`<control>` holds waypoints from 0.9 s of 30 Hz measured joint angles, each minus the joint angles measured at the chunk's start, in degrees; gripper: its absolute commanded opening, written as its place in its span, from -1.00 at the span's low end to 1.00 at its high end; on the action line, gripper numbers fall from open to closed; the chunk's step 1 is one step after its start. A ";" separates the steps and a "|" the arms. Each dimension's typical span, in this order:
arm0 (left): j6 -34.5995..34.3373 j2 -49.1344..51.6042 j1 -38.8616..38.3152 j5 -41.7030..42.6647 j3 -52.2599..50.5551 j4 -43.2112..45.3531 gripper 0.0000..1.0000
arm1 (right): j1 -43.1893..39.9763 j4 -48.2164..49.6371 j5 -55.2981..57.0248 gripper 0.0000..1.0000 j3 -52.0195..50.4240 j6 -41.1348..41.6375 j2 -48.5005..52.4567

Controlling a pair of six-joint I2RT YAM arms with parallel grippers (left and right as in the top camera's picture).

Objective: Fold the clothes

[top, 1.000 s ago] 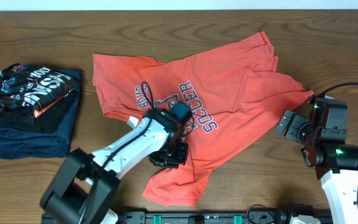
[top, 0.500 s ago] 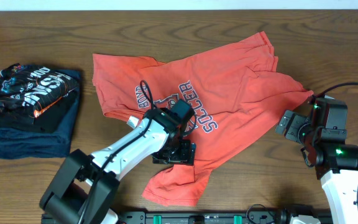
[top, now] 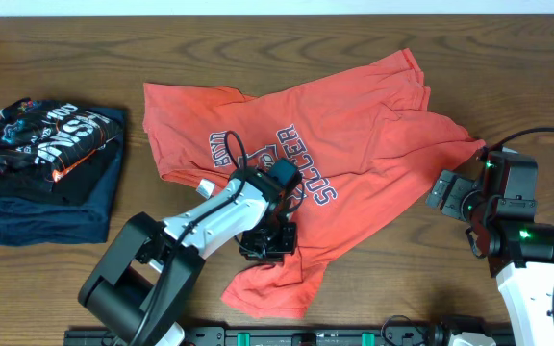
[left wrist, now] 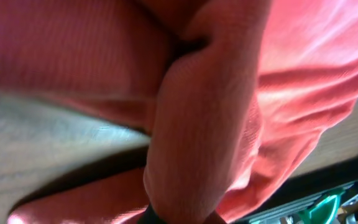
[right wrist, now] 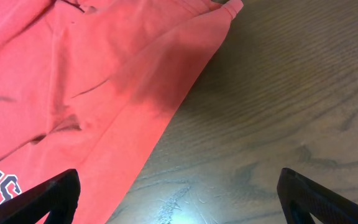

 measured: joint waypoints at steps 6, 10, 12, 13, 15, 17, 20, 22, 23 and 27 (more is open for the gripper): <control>0.44 -5.42 1.46 -4.59 0.04 -6.97 -0.88 | 0.00 -0.20 0.00 0.99 0.00 0.00 0.00; 0.46 -12.31 6.03 -7.04 0.04 -8.50 -0.88 | 0.00 0.26 0.00 0.99 0.00 0.00 0.72; 0.46 -16.02 9.42 -7.76 0.11 -9.11 -0.88 | 0.00 1.20 0.00 0.99 0.00 0.00 2.25; 0.44 -17.79 11.30 -7.96 0.11 -9.57 -0.88 | 0.00 2.03 0.00 0.98 0.00 0.00 3.45; 0.39 -20.70 14.73 -8.63 0.13 -10.60 -0.88 | 0.00 4.52 0.00 0.99 0.02 0.00 7.17; 0.20 -22.77 17.81 -9.42 0.17 -12.11 -0.88 | -0.02 8.55 0.00 0.99 0.02 0.00 11.41; -0.37 -25.57 22.45 -11.08 0.20 -15.56 -0.88 | -0.31 15.08 -0.07 0.99 0.04 0.04 18.49; -0.63 -26.95 24.57 -11.93 0.20 -17.53 -0.88 | -0.98 17.57 -0.20 0.98 0.07 0.42 22.69; -0.68 -27.65 25.29 -12.15 0.20 -18.45 -0.88 | -1.53 18.10 -0.24 0.98 0.07 0.83 24.20; -1.11 -28.81 25.73 -12.46 0.20 -20.90 -0.88 | -3.63 20.00 -0.24 0.98 0.07 2.16 28.20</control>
